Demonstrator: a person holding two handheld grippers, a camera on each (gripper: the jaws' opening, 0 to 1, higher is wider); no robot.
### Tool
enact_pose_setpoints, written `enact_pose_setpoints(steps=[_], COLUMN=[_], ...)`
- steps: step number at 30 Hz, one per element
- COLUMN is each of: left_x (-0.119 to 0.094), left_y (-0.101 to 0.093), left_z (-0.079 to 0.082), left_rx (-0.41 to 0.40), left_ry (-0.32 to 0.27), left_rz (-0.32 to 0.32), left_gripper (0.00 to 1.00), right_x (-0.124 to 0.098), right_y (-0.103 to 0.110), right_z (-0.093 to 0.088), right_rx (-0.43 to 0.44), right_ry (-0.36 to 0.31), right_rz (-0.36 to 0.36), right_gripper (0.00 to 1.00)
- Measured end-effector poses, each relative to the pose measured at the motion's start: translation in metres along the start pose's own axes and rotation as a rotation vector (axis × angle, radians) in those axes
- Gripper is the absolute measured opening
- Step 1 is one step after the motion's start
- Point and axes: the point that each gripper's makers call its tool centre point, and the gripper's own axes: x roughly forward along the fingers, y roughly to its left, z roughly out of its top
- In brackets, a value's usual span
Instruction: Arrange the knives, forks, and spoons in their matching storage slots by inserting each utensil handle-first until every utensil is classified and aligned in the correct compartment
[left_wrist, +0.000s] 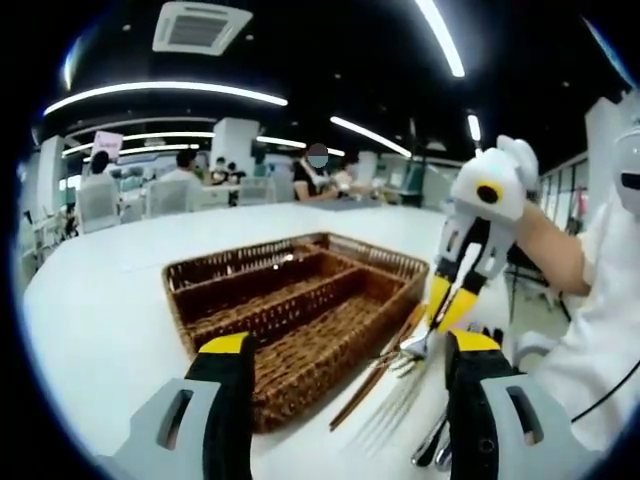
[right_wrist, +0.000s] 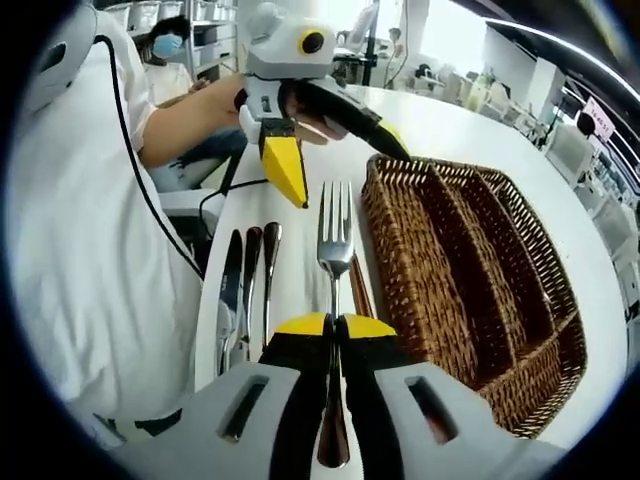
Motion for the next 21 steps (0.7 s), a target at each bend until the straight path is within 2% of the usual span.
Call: enact_pose_setpoints(steps=[21], left_x=[0.006], left_y=[-0.003], left_z=[0.004], left_rx=[0.008], left_ry=[0.015], left_rz=[-0.015], left_gripper=[0.78], right_x=[-0.019], right_y=[-0.022], right_z=[0.013], right_rx=[-0.028], right_ry=[-0.001], right_rz=[-0.037], right_gripper=[0.02])
